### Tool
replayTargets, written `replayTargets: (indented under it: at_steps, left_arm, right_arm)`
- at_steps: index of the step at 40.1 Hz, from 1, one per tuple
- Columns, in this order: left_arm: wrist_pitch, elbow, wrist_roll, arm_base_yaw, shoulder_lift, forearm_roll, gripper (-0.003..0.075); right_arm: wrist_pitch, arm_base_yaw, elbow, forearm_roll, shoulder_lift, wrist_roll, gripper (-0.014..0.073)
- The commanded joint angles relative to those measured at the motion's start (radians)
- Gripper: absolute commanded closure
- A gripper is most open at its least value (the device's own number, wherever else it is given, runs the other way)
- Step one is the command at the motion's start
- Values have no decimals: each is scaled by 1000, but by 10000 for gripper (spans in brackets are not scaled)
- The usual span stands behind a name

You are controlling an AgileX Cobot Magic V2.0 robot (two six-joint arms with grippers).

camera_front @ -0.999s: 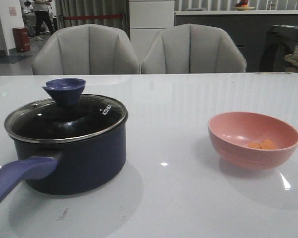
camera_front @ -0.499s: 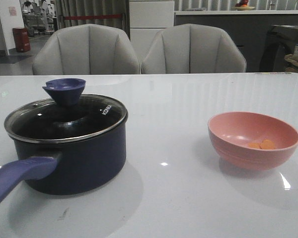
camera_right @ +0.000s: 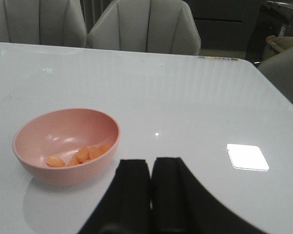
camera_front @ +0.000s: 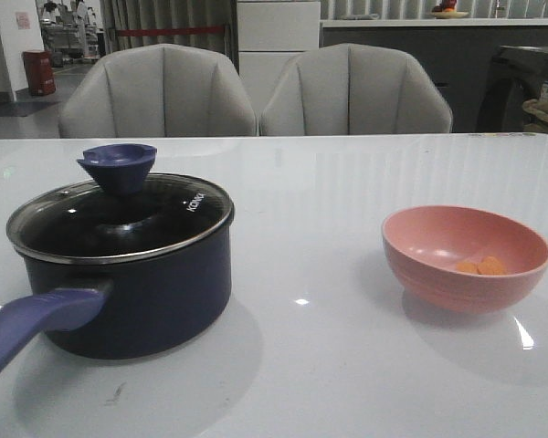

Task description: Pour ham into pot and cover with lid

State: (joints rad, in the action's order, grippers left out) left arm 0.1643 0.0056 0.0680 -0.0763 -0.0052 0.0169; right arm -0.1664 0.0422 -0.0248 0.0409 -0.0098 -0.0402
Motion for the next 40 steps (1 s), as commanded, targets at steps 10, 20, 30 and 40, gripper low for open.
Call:
replayTargets:
  at_steps: [10, 20, 30, 40]
  left_arm:
    - [-203, -263, 8, -3, 100, -40, 606]
    - [-372, -368, 8, -3, 234, -40, 606]
    - [-392, -368, 8, -3, 333, -40, 606]
    - [-407, -368, 8, -3, 378, -40, 604]
  right_arm:
    - [71, -5, -12, 14, -19, 7, 444]
    - [71, -5, -12, 14, -19, 7, 444]
    - [71, -5, -12, 14, -19, 7, 444]
    - [71, -6, -12, 14, -19, 7, 444]
